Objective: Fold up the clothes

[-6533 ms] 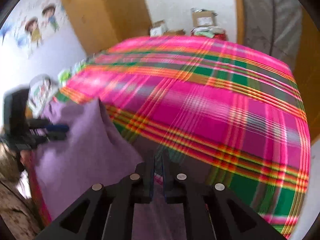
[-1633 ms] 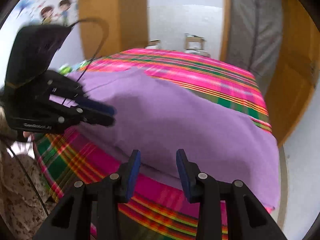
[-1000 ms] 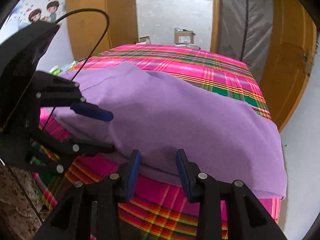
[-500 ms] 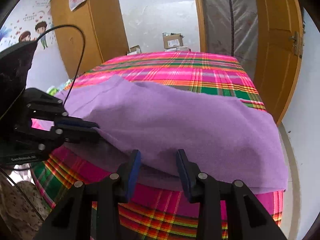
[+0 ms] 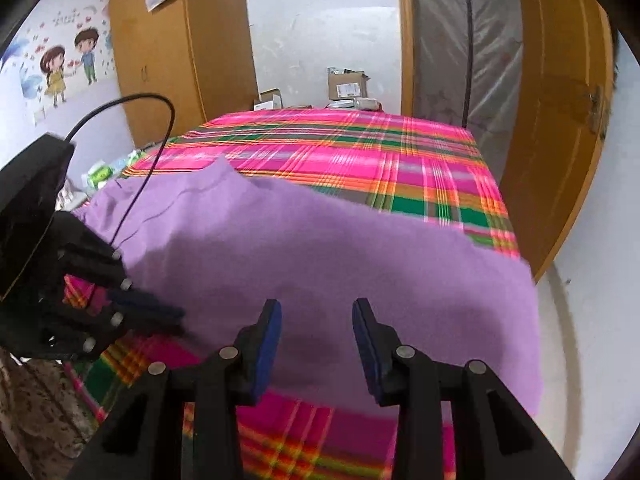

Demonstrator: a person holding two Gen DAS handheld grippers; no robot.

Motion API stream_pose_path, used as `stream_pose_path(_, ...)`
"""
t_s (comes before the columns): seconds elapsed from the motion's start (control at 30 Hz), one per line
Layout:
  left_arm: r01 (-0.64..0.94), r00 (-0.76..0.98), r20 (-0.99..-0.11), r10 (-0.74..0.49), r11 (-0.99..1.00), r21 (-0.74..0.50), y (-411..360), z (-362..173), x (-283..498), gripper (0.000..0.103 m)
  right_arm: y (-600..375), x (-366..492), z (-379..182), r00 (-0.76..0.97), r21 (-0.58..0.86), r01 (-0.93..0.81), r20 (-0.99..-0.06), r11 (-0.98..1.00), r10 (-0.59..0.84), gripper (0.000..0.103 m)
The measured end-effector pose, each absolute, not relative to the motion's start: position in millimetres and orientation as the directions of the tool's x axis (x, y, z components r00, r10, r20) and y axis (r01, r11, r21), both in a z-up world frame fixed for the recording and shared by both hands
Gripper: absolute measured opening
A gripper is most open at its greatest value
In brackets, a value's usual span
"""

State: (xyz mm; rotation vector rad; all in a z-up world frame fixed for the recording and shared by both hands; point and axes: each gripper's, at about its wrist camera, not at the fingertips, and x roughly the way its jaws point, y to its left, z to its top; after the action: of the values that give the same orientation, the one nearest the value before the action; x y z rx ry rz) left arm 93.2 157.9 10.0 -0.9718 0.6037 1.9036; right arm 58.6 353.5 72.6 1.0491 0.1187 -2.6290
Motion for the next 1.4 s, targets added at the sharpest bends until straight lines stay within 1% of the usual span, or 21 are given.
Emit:
stream_pose_path(0.1,-0.88,-0.259,-0.804,0.535,-0.473,-0.031,146,20,90,0.014,353,35,80,-0.682,0.007,0.321,-0.693,-0.947,-0.236,0.037)
stream_pose_path(0.17,-0.873,-0.238,-0.789,0.567,-0.48,-0.081,133,31,82,0.023,353,16,84,-0.67,0.016,0.334,-0.699,-0.942,-0.249,0.038)
stream_pose_path(0.23,-0.851,-0.261,-0.774,0.577,-0.517,-0.098,120,45,65,0.028,349,-4,87,-0.649,0.018,0.352,-0.716,-0.936,-0.258,0.038)
stream_pose_path(0.3,-0.82,-0.316,-0.765,0.561,-0.567,-0.077,108,58,43,0.03,343,-18,88,-0.644,0.009,0.371,-0.718,-0.928,-0.264,0.038)
stream_pose_path(0.37,-0.775,-0.396,-0.764,0.51,-0.632,-0.02,96,70,18,0.039,335,-31,90,-0.636,0.006,0.4,-0.718,-0.916,-0.282,0.037)
stream_pose_path(0.4,-0.75,-0.422,-0.763,0.489,-0.662,-0.01,89,75,2,0.04,332,-38,90,-0.63,0.013,0.416,-0.717,-0.909,-0.299,0.037)
stream_pose_path(0.53,-0.59,-0.4,-0.813,0.422,-0.798,-0.123,63,79,-78,0.043,318,-64,85,-0.574,0.072,0.488,-0.724,-0.87,-0.382,0.037)
stream_pose_path(0.6,-0.527,-0.354,-0.829,0.433,-0.825,-0.206,54,75,-112,0.043,310,-76,82,-0.535,0.108,0.531,-0.727,-0.841,-0.431,0.037)
stream_pose_path(0.63,-0.511,-0.334,-0.838,0.432,-0.83,-0.224,53,73,-124,0.044,307,-81,80,-0.514,0.126,0.551,-0.727,-0.825,-0.455,0.037)
stream_pose_path(0.7,-0.502,-0.324,-0.848,0.42,-0.836,-0.222,56,68,-133,0.044,299,-92,77,-0.474,0.153,0.589,-0.729,-0.793,-0.493,0.037)
stream_pose_path(0.87,-0.507,-0.299,-0.869,0.394,-0.837,-0.205,64,53,-143,0.044,279,-98,67,-0.399,0.151,0.682,-0.743,-0.716,-0.537,0.037)
stream_pose_path(0.97,-0.499,-0.287,-0.876,0.388,-0.841,-0.209,64,44,-151,0.044,270,-99,60,-0.367,0.138,0.714,-0.761,-0.687,-0.535,0.037)
stream_pose_path(1.13,-0.485,-0.267,-0.886,0.378,-0.848,-0.216,65,30,-163,0.044,265,-102,45,-0.312,0.156,0.72,-0.797,-0.676,-0.517,0.037)
stream_pose_path(1.17,-0.482,-0.263,-0.889,0.376,-0.849,-0.217,65,27,-166,0.044,264,-104,44,-0.31,0.156,0.719,-0.8,-0.677,-0.514,0.036)
stream_pose_path(1.2,-0.479,-0.259,-0.891,0.374,-0.85,-0.218,65,24,-168,0.044,265,-107,44,-0.303,0.17,0.717,-0.797,-0.676,-0.522,0.028)
stream_pose_path(1.23,-0.476,-0.255,-0.893,0.372,-0.852,-0.219,65,21,-171,0.039,267,-109,45,-0.29,0.194,0.714,-0.793,-0.673,-0.536,0.013)
stream_pose_path(1.27,-0.476,-0.253,-0.894,0.371,-0.852,-0.219,65,19,-173,0.022,269,-111,46,-0.277,0.218,0.71,-0.788,-0.67,-0.55,0.008)
stream_pose_path(1.3,-0.479,-0.259,-0.894,0.365,-0.852,-0.209,65,19,-174,0.014,272,-113,48,-0.269,0.247,0.7,-0.778,-0.67,-0.568,0.004)
stream_pose_path(1.33,-0.477,-0.271,-0.896,0.353,-0.857,-0.194,65,18,-176,0.01,278,-116,50,-0.265,0.281,0.683,-0.765,-0.674,-0.588,0.004)
stream_pose_path(1.4,-0.473,-0.278,-0.892,0.357,-0.859,-0.196,63,18,-178,0.009,288,-122,54,-0.278,0.326,0.651,-0.738,-0.686,-0.615,0.003)
